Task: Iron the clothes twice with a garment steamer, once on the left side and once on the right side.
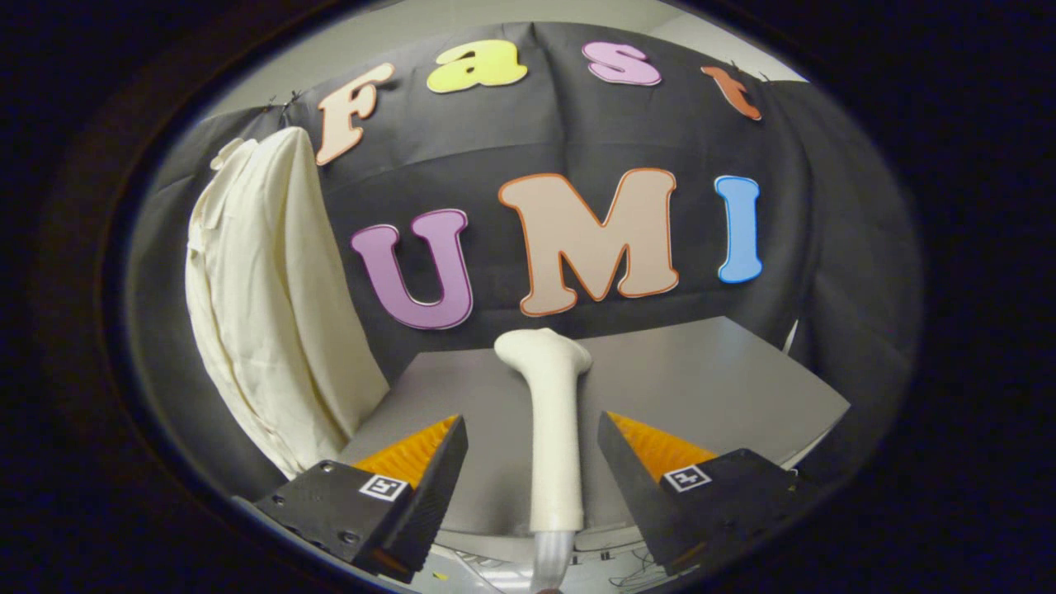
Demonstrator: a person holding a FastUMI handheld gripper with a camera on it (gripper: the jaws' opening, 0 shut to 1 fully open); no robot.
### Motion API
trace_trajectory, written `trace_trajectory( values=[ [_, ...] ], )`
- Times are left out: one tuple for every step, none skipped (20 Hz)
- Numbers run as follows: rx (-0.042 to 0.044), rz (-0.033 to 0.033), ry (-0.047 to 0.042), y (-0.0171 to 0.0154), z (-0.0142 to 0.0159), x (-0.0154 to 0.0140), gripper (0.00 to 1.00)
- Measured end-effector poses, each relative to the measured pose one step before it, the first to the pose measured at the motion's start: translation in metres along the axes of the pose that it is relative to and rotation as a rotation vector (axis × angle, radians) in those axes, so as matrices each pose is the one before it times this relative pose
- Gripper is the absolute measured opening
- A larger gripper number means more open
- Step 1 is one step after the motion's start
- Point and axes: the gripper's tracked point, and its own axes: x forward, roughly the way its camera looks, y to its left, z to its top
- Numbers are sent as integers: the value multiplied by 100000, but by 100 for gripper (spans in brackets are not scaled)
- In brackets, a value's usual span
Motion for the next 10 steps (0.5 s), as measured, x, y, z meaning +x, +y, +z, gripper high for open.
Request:
trace_trajectory(
  values=[
    [1880, -1623, 3324, -631, -266, 1183, 97],
    [2579, 232, 2352, -315, 306, 762, 97],
    [1134, 464, 2347, -62, 305, 681, 97],
    [87, -861, 3724, -496, -24, 731, 98],
    [-79, -321, 2742, -211, 15, 538, 97],
    [-66, 1287, 2569, 398, 147, 400, 98],
    [54, 1799, 1826, 323, 157, 457, 96],
    [-1095, 1650, 2878, 411, -401, 570, 94],
    [-1326, 129, 2032, 185, 74, 392, 90],
    [23, -1088, -1204, -78, 379, 81, 86]
  ],
)
